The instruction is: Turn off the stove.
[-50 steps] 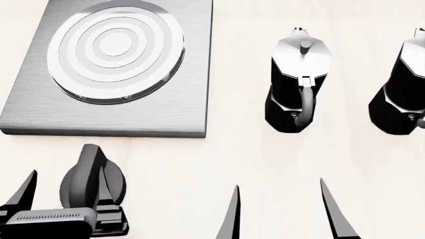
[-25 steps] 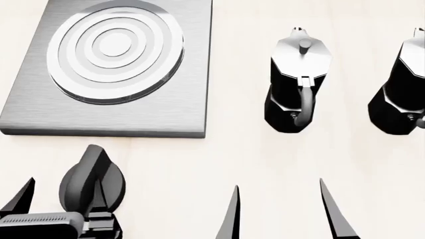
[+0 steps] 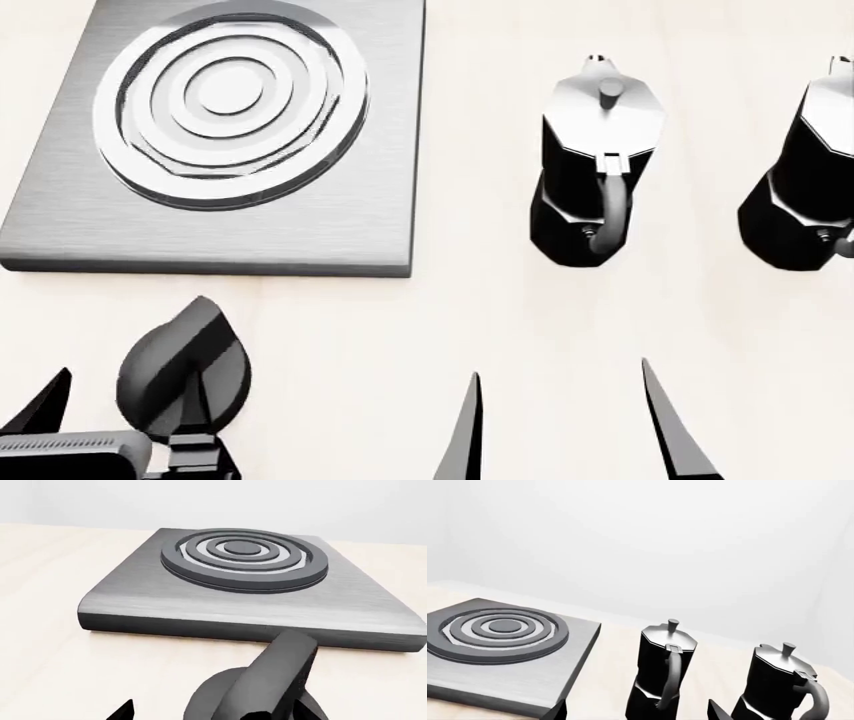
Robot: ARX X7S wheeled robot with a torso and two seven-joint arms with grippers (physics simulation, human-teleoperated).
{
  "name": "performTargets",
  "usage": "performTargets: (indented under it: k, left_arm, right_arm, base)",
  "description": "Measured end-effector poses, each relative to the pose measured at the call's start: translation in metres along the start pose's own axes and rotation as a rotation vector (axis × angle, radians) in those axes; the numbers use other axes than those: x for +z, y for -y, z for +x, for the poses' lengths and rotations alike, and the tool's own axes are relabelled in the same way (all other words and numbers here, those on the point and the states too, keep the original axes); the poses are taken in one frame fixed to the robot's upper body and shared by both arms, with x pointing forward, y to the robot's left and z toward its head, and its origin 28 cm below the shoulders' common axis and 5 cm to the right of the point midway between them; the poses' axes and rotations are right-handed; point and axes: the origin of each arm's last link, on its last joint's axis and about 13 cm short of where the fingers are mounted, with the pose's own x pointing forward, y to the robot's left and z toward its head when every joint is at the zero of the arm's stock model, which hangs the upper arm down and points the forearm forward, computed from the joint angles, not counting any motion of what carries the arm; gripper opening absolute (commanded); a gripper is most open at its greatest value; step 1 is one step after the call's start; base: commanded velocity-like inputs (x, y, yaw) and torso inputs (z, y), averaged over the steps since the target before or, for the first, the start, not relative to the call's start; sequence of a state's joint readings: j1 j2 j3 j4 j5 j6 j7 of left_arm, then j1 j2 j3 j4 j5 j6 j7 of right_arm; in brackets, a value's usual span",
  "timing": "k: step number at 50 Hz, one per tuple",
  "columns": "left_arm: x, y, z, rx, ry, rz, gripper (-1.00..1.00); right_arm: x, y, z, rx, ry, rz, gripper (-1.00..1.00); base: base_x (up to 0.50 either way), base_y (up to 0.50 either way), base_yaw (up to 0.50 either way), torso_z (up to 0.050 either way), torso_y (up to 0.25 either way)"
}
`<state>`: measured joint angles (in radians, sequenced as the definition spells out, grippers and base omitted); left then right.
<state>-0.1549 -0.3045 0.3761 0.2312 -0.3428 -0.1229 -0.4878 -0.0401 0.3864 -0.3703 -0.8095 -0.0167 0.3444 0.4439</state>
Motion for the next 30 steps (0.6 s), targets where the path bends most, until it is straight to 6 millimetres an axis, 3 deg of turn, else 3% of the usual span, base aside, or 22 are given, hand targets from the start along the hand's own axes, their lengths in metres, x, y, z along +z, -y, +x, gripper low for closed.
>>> performTargets:
  k: [17, 30]
  left_arm:
    - [0.006, -0.008, -0.015, 0.023, -0.049, -0.042, 1.00]
    - [0.011, -0.018, -0.012, 0.099, -0.035, -0.016, 1.00]
  right_arm:
    - [-0.001, 0.000, 0.000, 0.000, -0.002, -0.001, 1.00]
    - [-0.001, 0.000, 0.000, 0.001, -0.002, 0.000, 1.00]
  base:
    - [0.00, 0.00, 0.00, 0.000, 0.000]
    - [0.00, 0.00, 0.00, 0.000, 0.000]
